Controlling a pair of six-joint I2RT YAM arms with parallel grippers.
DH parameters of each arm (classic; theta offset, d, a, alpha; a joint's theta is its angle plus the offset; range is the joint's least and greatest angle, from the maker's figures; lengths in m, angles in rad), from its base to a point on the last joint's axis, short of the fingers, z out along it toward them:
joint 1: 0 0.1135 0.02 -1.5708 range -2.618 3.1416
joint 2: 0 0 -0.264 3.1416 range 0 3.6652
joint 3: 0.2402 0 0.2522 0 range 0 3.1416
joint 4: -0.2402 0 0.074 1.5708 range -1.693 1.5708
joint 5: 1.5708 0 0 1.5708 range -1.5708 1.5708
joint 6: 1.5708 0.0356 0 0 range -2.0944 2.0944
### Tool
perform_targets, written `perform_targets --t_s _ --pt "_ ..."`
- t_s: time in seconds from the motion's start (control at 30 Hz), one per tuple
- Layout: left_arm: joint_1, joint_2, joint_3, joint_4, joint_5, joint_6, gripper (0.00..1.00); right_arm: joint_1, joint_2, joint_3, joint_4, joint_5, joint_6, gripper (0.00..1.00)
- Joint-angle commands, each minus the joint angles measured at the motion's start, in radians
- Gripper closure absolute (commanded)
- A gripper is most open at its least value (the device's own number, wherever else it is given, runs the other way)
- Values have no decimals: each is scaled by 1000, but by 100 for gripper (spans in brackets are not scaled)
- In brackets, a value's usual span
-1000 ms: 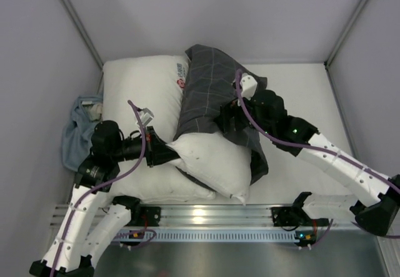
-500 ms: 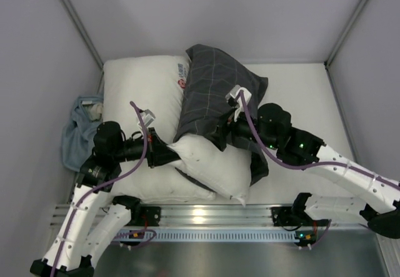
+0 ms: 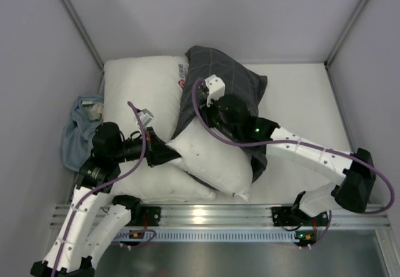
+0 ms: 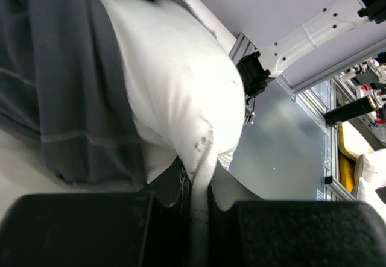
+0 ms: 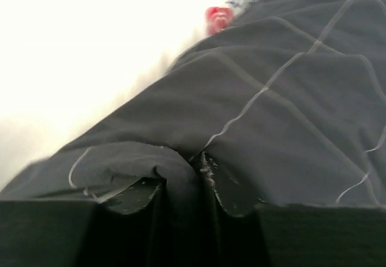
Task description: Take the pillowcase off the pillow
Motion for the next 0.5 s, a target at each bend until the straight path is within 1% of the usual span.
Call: perform_targets --t_s 0.0,0.03,0.07,0.1,0.13,0.2,0.23,0.3,0.33,0.4,0.43,0.47 --pt "-15 -59 49 32 175 -45 100 -119 134 69 94 303 27 81" --pt "-15 -60 51 34 177 -54 100 -164 189 110 93 309 51 89" --pt "-15 -68 57 32 182 -60 100 -185 217 127 97 314 59 100" --pt "-15 -74 63 34 188 -69 100 -208 243 164 97 335 68 100" --pt "-15 -80 71 32 186 -73 100 -256 290 178 97 334 87 100" --pt "-15 -102 98 32 186 -85 100 -306 340 228 88 334 105 100" --pt "-15 -108 109 32 186 -88 100 -356 386 244 86 338 105 100" --pt "-15 -123 140 32 169 -97 100 -404 426 274 80 375 107 100" --pt "-15 -126 147 29 142 -97 100 -457 453 280 76 378 123 100" --pt "-15 -141 166 8 94 -77 100 -519 469 287 53 377 148 100" --pt "-15 -145 186 -23 50 -67 100 -574 473 284 47 377 171 100" --pt "-15 -148 195 -40 28 -54 100 -600 472 276 48 377 179 100"
